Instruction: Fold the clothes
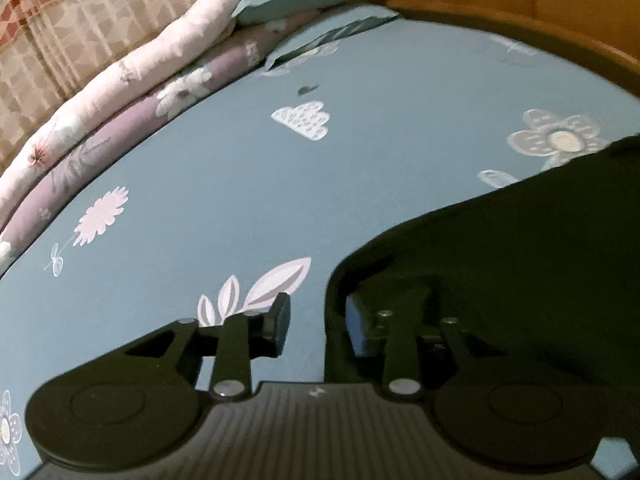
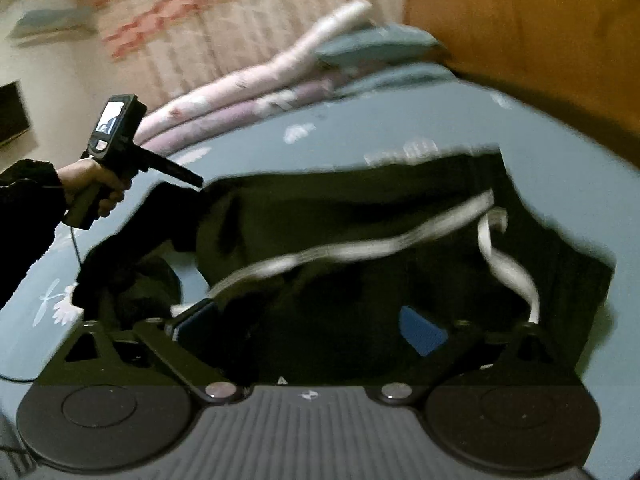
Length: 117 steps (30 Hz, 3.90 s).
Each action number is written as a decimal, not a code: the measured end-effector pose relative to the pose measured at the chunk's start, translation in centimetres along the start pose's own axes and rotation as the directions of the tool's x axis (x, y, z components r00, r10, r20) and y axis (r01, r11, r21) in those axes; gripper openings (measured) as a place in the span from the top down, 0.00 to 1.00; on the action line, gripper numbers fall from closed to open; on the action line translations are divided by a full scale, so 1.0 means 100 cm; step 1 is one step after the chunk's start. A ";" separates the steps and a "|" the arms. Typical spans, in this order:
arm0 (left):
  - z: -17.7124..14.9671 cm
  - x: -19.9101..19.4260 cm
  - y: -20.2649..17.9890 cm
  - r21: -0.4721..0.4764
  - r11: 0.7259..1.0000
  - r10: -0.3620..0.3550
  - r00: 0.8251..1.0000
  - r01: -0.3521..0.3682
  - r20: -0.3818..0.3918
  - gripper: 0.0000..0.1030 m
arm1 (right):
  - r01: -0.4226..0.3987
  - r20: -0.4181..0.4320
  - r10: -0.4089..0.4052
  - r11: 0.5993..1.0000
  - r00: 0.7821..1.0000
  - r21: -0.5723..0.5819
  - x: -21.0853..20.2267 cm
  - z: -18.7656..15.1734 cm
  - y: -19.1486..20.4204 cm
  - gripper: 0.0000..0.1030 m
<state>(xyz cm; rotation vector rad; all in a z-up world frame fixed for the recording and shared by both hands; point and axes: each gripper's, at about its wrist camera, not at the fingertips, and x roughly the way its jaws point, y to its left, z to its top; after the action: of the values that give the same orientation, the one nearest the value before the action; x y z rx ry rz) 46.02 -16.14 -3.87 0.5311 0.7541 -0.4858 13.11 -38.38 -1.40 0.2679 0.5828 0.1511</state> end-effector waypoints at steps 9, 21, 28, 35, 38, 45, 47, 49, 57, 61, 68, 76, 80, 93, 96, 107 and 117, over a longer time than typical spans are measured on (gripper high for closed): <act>-0.018 -0.060 -0.030 -0.066 0.950 -0.305 0.952 0.306 0.029 0.54 | -0.039 -0.070 0.018 0.951 0.997 -0.308 0.026 0.105 -0.022 0.33; -0.028 -0.078 -0.067 -0.097 0.892 -0.435 0.897 0.442 0.083 0.54 | -0.145 -0.246 0.022 0.857 0.969 -0.494 0.158 0.172 -0.070 0.39; -0.032 -0.061 -0.070 -0.116 0.891 -0.436 0.898 0.439 0.055 0.54 | -0.247 -0.346 0.089 0.861 0.934 -0.445 0.225 0.164 -0.112 0.39; -0.034 -0.037 -0.073 -0.124 0.890 -0.440 0.898 0.439 0.021 0.54 | -0.253 -0.370 0.085 0.865 0.925 -0.434 0.238 0.147 -0.121 0.42; -0.034 -0.035 -0.077 -0.119 0.887 -0.448 0.894 0.447 0.019 0.54 | -0.261 -0.388 0.087 0.867 0.918 -0.424 0.233 0.147 -0.113 0.79; -0.037 -0.039 -0.077 -0.107 0.886 -0.451 0.892 0.450 0.024 0.54 | -0.115 -0.270 -0.038 0.841 0.962 -0.528 0.222 0.158 -0.097 0.93; -0.038 -0.039 -0.075 -0.111 0.889 -0.445 0.895 0.445 0.024 0.54 | -0.080 -0.250 -0.066 0.844 0.966 -0.531 0.227 0.164 -0.099 0.93; -0.039 -0.038 -0.073 -0.116 0.891 -0.438 0.898 0.438 0.024 0.54 | -0.059 -0.248 -0.089 0.845 0.965 -0.531 0.235 0.166 -0.101 0.93; -0.041 -0.035 -0.071 -0.136 0.897 -0.424 0.906 0.420 0.002 0.54 | -0.025 -0.265 -0.107 0.894 0.958 -0.448 0.248 0.163 -0.116 0.81; -0.043 -0.044 -0.065 -0.135 0.899 -0.418 0.908 0.416 0.016 0.54 | -0.024 -0.208 -0.070 0.908 0.976 -0.419 0.204 0.173 -0.118 0.68; -0.049 -0.056 -0.062 -0.149 0.892 -0.428 0.903 0.427 0.032 0.54 | 0.040 -0.182 -0.085 0.970 0.980 -0.238 0.156 0.158 -0.164 0.48; -0.053 -0.055 -0.064 -0.147 0.894 -0.426 0.904 0.423 0.007 0.54 | 0.061 -0.179 -0.101 0.974 0.979 -0.216 0.174 0.124 -0.180 0.55; -0.055 -0.051 -0.065 -0.148 0.902 -0.410 0.912 0.405 -0.001 0.54 | 0.148 -0.150 -0.196 0.947 0.969 -0.284 0.180 0.125 -0.174 0.60; -0.061 -0.103 -0.060 -0.140 0.905 -0.396 0.916 0.401 0.064 0.54 | 0.182 -0.085 -0.203 0.960 0.975 -0.213 0.112 0.146 -0.126 0.55; -0.070 -0.130 -0.057 -0.143 0.910 -0.381 0.921 0.389 0.085 0.54 | 0.131 -0.066 -0.148 0.968 0.987 -0.212 0.076 0.147 -0.086 0.50; -0.146 -0.185 -0.050 -0.161 0.961 -0.211 0.974 0.223 0.085 0.54 | -0.064 -0.114 0.037 0.968 0.993 -0.242 0.019 0.063 0.065 0.38; -0.197 -0.173 0.003 -0.338 0.930 -0.097 0.982 0.147 0.159 0.48 | -0.063 -0.150 0.044 0.991 0.988 -0.122 0.030 0.003 0.146 0.35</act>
<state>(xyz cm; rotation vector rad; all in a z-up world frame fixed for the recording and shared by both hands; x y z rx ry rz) 25.26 -0.10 -2.96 0.1166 0.7208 -0.4863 14.81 -23.85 1.55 0.1500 0.7100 0.2606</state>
